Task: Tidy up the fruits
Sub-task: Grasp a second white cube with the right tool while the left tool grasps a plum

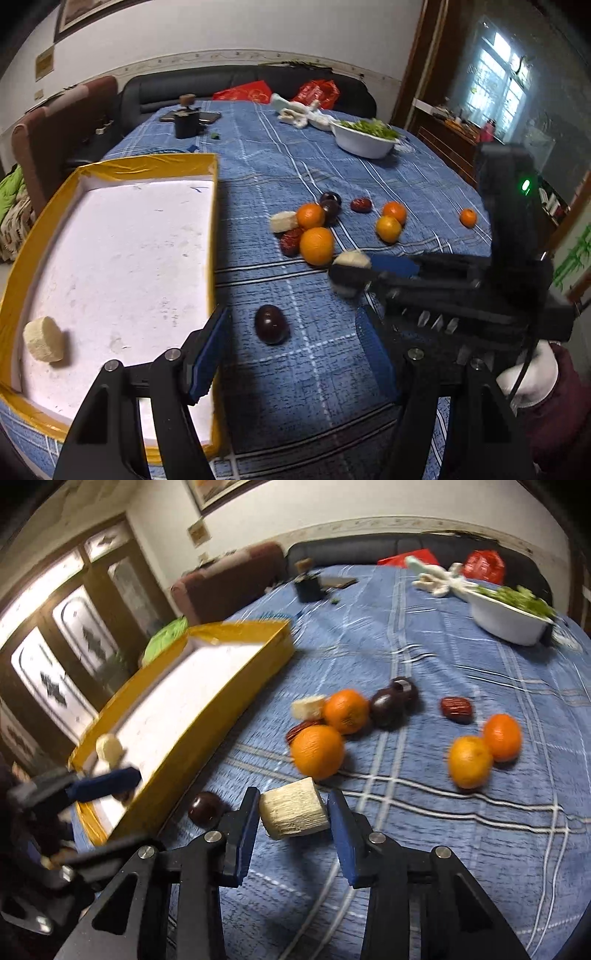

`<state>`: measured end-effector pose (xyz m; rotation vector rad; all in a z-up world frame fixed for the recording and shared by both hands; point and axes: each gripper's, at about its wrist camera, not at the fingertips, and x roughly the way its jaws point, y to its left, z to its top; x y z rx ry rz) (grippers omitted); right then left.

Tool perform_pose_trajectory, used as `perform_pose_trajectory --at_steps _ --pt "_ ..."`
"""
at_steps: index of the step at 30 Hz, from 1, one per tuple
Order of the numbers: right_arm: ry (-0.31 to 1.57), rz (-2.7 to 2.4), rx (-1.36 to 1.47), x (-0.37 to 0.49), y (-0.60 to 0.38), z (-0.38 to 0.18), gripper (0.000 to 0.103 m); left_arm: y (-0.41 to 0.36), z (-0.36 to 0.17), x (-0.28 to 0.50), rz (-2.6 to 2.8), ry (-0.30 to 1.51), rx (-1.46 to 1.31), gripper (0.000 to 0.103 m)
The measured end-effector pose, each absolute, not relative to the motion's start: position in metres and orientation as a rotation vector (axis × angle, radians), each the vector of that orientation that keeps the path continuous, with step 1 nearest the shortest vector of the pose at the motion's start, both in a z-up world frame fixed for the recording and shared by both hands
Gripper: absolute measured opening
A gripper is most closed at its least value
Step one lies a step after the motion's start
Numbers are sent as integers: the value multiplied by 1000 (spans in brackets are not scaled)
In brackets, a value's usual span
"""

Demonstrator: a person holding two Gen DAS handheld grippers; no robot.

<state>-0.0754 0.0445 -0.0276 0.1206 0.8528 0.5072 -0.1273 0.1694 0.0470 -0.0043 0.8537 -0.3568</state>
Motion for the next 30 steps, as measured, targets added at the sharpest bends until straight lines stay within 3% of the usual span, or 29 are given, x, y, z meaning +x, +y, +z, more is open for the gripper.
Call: perform_pose_trajectory --at_steps 3,7,20,21,23,30 --pt "841 489 176 -72 31 -26 42 163 37 -119 -361 881 16 67" --pt "859 488 217 -67 24 -29 42 155 23 -108 -355 928 48 53" --pt "858 496 239 -69 18 -30 42 144 16 -90 -260 923 184 53" --pt "858 495 240 -69 17 -30 42 144 15 -87 -251 929 197 49" --pt "857 493 245 -70 16 -30 42 142 13 -82 -194 931 257 24" --pt "853 486 265 -70 12 -29 43 149 19 -86 -189 905 229 24"
